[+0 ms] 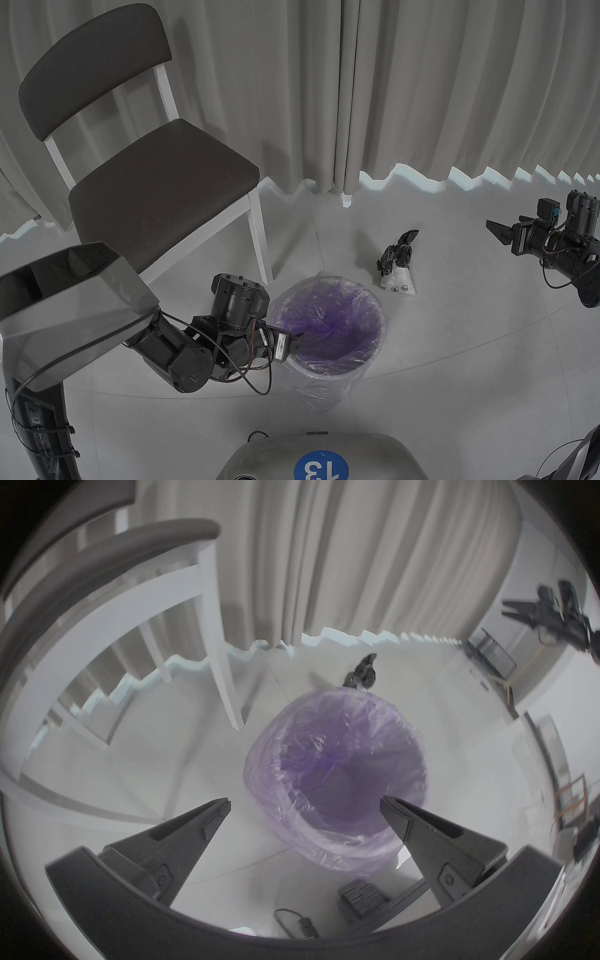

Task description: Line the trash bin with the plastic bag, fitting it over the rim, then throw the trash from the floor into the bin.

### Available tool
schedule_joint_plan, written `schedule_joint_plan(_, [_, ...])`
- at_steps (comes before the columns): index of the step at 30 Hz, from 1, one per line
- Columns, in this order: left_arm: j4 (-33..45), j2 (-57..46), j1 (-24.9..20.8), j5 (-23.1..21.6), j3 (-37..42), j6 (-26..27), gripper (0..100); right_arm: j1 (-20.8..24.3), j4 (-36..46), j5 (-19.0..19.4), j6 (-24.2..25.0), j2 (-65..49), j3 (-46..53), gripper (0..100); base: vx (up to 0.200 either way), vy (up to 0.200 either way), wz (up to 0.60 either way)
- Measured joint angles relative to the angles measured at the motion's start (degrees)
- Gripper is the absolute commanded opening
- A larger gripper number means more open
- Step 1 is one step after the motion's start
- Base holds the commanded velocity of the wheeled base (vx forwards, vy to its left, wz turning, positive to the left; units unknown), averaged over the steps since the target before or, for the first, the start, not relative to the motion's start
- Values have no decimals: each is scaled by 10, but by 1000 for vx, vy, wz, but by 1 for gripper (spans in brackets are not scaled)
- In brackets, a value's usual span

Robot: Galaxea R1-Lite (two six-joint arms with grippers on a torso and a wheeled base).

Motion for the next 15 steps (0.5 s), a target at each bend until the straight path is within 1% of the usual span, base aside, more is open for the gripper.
schedule_joint_plan(3, [18,4,-12,21,-13,24,100,-1,0,0,0,0,0,100,0,0,0])
schedule_joint_plan(7, [27,17,-26,49,-37,33,100,-2,0,0,0,0,-1,100,0,0,0])
schedule_joint_plan(10, [35,33,-35,78,-67,39,100,-2,0,0,0,0,-1,100,0,0,0])
schedule_joint_plan(15, [45,65,-55,112,-112,54,100,-2,0,0,-2,1,-2,100,0,0,0])
